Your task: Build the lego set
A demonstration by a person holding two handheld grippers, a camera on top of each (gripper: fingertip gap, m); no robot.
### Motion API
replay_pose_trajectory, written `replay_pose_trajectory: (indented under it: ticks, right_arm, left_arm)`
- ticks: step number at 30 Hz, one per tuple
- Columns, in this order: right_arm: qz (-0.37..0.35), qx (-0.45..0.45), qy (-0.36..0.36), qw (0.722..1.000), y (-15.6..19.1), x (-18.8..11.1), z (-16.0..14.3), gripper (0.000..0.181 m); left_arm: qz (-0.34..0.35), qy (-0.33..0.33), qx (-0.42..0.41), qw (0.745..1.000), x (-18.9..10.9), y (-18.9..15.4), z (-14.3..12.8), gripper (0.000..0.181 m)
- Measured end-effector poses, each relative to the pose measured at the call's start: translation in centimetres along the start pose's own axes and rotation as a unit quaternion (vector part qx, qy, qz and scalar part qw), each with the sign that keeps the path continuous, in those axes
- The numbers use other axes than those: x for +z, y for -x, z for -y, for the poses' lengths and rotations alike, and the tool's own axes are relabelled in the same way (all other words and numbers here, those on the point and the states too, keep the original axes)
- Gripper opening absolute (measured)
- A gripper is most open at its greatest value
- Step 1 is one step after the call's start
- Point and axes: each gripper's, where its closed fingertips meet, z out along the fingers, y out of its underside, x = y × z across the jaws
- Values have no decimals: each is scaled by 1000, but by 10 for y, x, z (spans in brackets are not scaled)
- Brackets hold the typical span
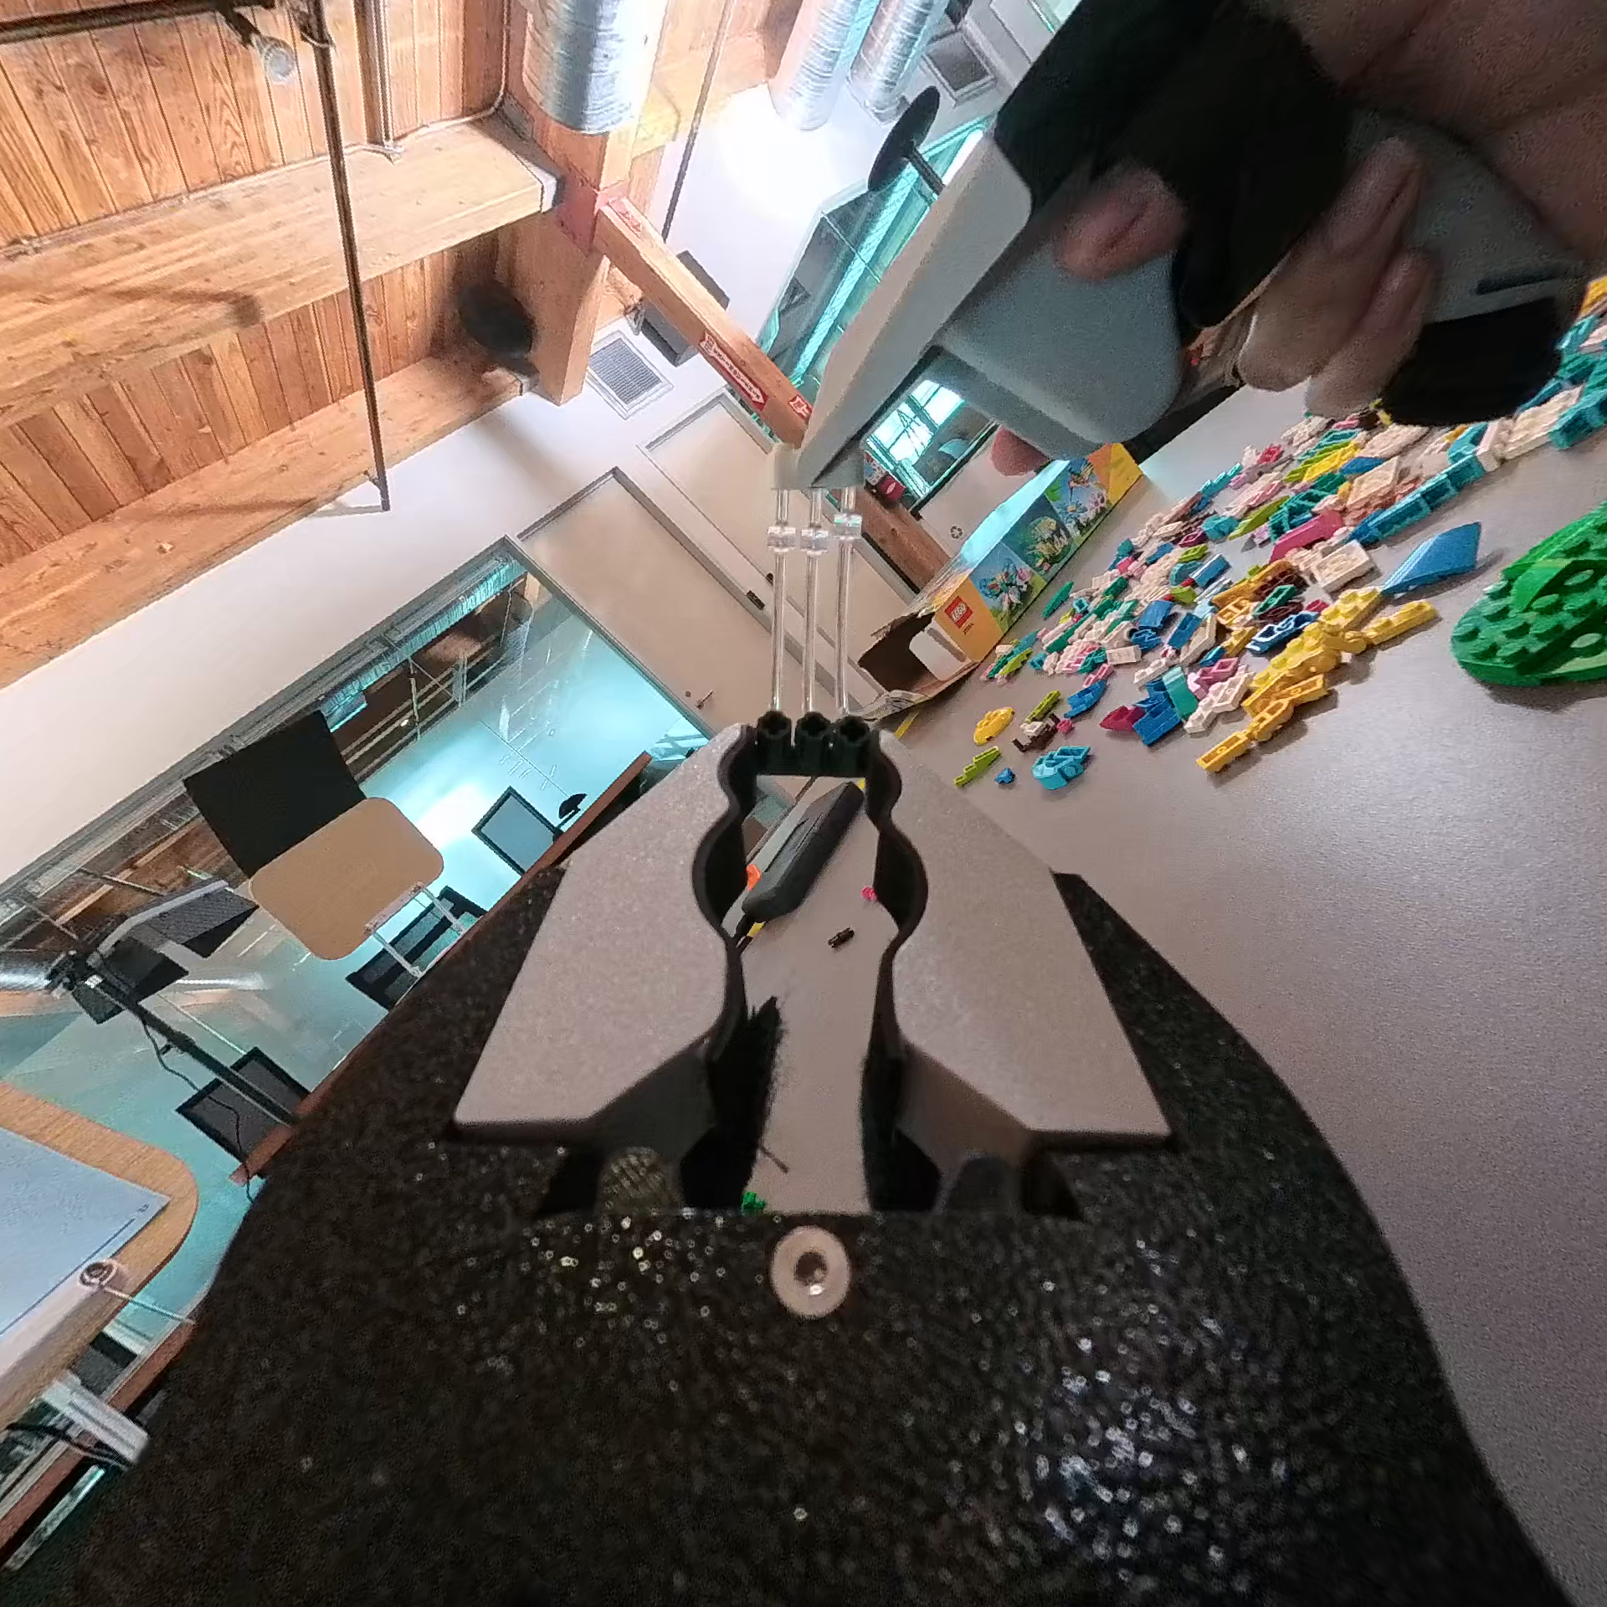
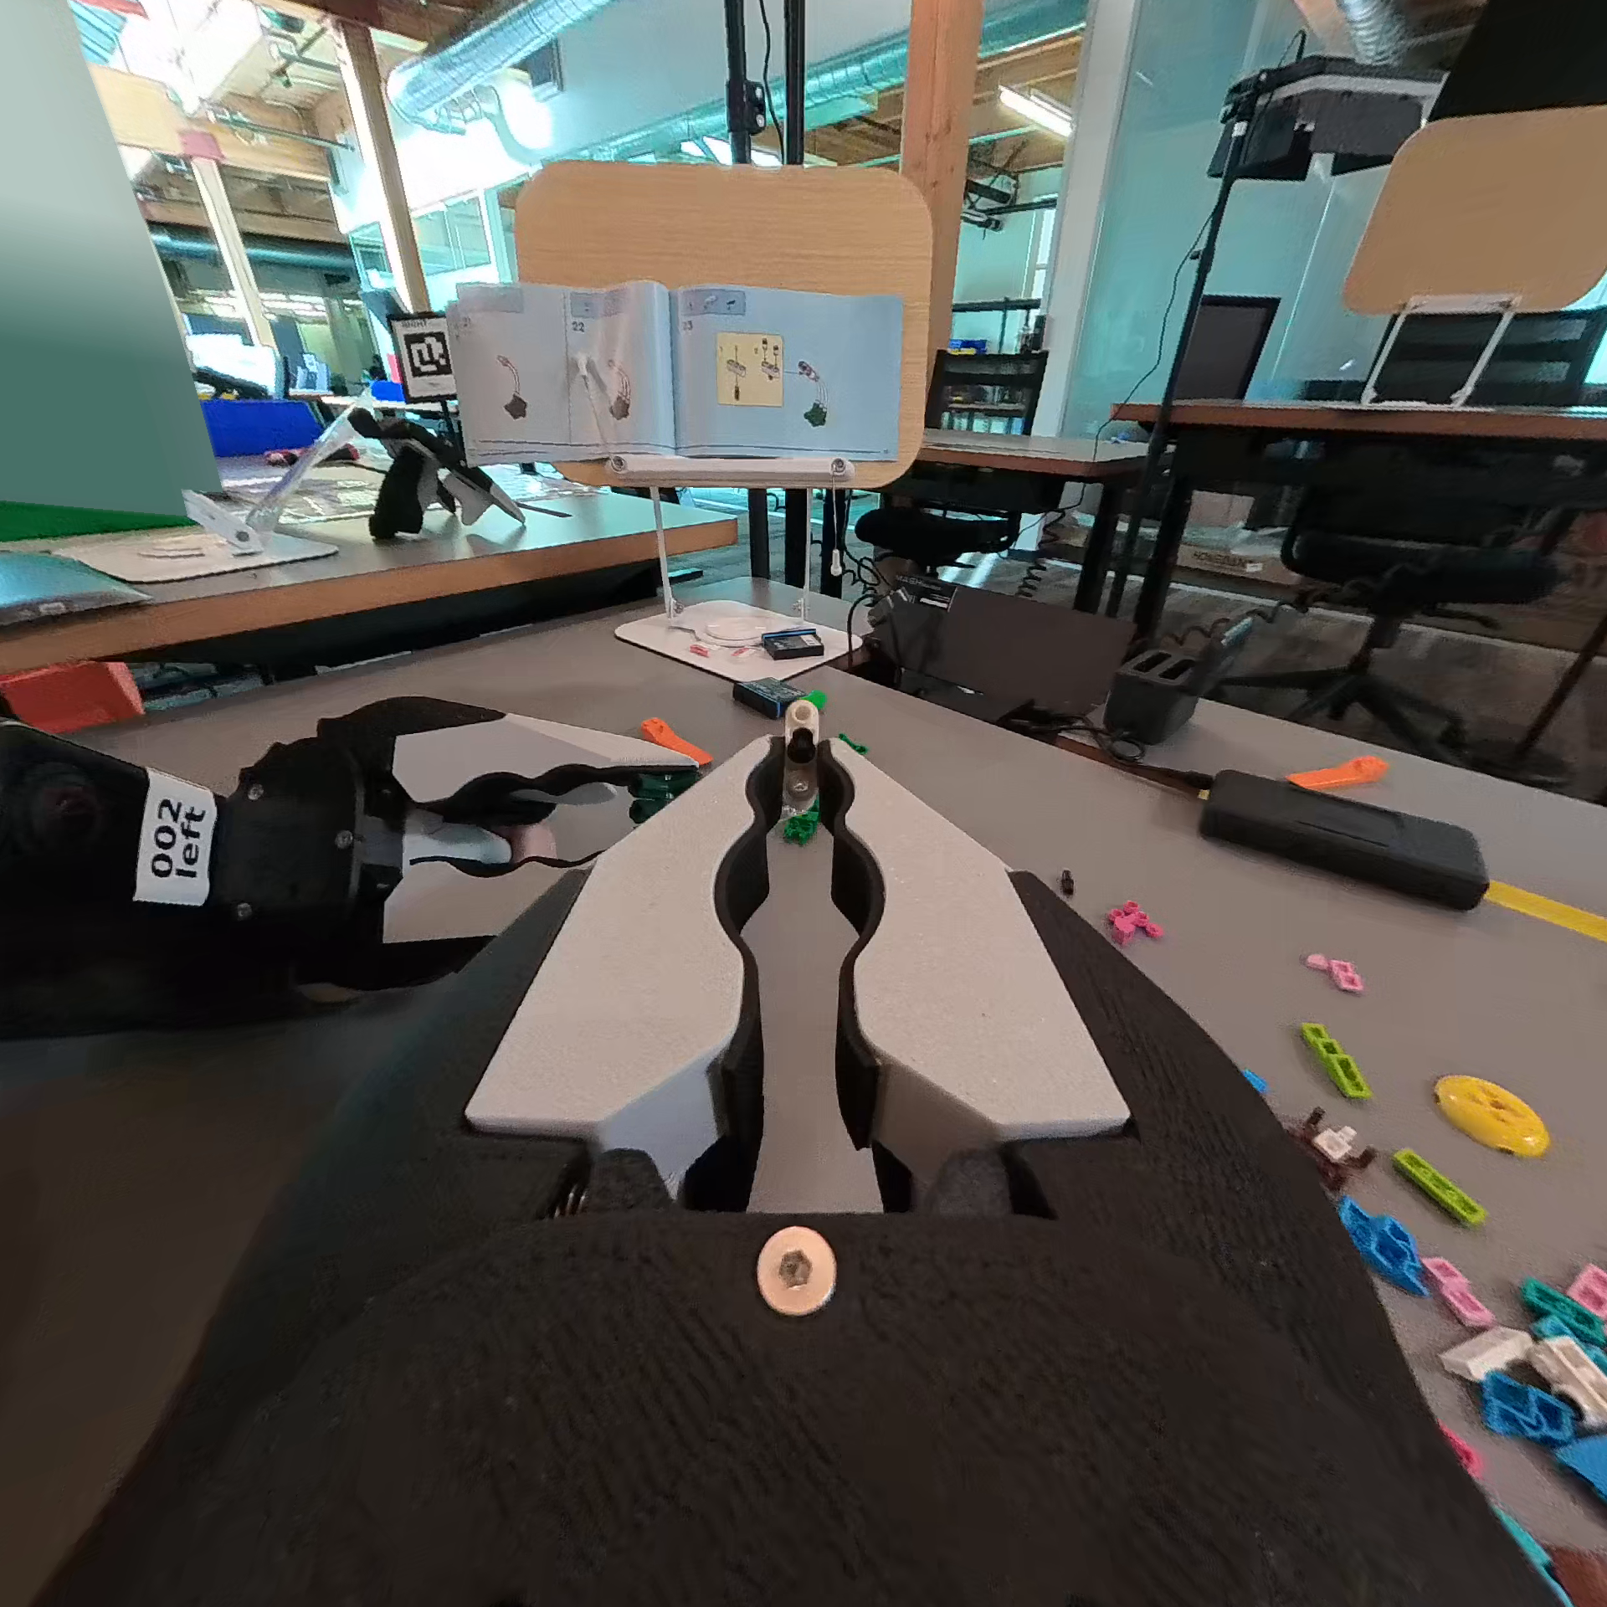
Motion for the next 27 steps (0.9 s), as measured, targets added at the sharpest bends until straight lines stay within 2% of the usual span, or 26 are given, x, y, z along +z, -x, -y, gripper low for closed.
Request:
replay_pose_trajectory:
  ticks: [5, 16, 22, 25, 27]
  right_arm:
    - [-19, -25, 5, 999, -2, 0, -1, 6]
    - [32, 99, -6, 995, -2, -3, -1, 6]
    - [21, 52, -9, 998, 2, -4, 3, 6]
    - [26, 34, -25, 999, 11, -9, 16, 6]
    - [4, -5, -14, 1000, 17, -11, 20, 6]
  left_arm:
    - [-3, -9, -4, 1000, -1, -1, 3, 22]
    - [-8, -9, -5, 1000, 0, -2, 3, 22]
    - [-4, -20, -5, 1000, -2, -1, 6, 22]
    - [-6, -79, -9, 997, -12, 1, 28, 22]
    - [-3, -86, -15, 996, -15, 2, 32, 22]
